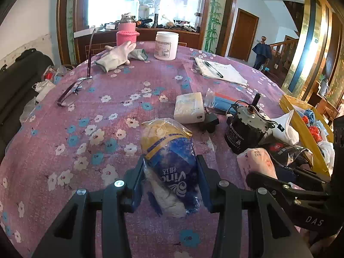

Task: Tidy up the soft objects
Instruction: 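Lift and carry the Vinda bag and rose tissue pack over the tray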

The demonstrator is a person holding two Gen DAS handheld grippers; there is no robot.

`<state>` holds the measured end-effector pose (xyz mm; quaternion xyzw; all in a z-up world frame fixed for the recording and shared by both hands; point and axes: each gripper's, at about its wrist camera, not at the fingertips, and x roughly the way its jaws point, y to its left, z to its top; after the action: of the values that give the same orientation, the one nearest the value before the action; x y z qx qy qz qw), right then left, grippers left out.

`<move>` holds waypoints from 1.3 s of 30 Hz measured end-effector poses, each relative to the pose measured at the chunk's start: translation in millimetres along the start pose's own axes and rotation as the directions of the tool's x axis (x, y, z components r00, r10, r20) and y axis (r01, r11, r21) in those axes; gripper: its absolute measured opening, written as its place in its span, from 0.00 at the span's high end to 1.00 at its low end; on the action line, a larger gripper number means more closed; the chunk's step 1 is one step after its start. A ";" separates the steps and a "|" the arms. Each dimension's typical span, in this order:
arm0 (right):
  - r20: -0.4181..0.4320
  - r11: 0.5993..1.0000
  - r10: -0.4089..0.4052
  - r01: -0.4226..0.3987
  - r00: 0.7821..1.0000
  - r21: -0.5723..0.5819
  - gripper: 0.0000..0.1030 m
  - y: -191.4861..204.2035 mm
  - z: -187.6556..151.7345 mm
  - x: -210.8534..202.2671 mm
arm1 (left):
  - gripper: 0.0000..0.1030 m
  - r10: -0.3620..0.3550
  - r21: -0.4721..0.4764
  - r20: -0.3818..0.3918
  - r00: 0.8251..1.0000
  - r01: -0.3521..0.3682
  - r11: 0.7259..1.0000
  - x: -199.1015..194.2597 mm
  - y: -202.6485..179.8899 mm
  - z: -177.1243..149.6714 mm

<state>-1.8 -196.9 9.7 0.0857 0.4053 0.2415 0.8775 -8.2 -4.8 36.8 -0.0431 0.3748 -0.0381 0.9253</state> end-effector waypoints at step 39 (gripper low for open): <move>0.411 0.997 -0.060 0.037 0.909 0.065 0.49 -80.5 26.2 -180.5 | 0.58 -0.101 0.108 0.073 0.992 0.092 0.990 -54.7 -107.2 18.3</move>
<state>-53.7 -354.7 119.9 0.1493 0.2193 0.1846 0.9463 -38.7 -104.7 99.4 -0.0141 0.3334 -0.1008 0.9373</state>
